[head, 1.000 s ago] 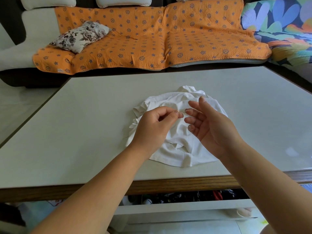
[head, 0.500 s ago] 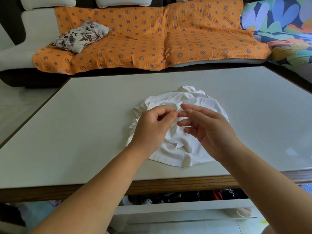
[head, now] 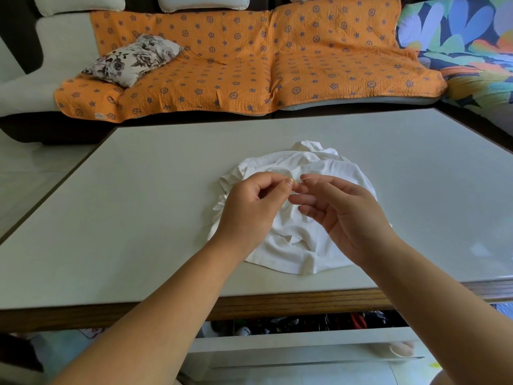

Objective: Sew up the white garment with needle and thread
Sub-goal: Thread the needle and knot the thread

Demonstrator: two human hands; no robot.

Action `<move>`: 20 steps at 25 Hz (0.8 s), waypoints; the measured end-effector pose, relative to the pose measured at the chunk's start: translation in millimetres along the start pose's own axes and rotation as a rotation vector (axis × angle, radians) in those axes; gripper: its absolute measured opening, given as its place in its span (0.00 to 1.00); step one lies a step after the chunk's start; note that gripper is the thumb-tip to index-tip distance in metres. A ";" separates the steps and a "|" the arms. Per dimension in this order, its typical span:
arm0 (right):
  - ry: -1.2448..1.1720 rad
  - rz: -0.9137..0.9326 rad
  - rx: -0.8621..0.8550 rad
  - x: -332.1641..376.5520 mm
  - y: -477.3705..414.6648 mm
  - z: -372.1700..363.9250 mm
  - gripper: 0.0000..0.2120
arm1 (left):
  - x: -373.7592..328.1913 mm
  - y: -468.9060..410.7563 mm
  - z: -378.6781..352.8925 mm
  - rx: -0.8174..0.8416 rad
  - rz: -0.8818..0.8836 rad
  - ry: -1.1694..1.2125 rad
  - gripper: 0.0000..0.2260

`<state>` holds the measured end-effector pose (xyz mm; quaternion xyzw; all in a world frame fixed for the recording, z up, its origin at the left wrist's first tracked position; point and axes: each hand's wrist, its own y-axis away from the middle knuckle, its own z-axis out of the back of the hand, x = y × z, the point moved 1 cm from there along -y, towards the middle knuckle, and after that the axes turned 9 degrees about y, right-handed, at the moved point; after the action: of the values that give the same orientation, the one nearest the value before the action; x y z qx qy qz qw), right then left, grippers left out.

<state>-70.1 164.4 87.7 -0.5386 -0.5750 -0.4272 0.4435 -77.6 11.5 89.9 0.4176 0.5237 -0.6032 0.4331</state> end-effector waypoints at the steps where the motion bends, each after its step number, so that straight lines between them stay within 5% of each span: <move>1: -0.003 0.000 -0.002 0.4 0.3 0.0 0.04 | 0.3 0.0 -0.1 -0.001 -0.005 -0.002 0.08; 20: 0.005 -0.013 -0.001 1.5 1.5 -0.7 0.05 | -0.2 0.3 -0.2 -0.020 -0.028 -0.004 0.06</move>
<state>-68.6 164.2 89.4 -0.5340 -0.5770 -0.4320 0.4419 -77.2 11.7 90.0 0.4045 0.5347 -0.6048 0.4298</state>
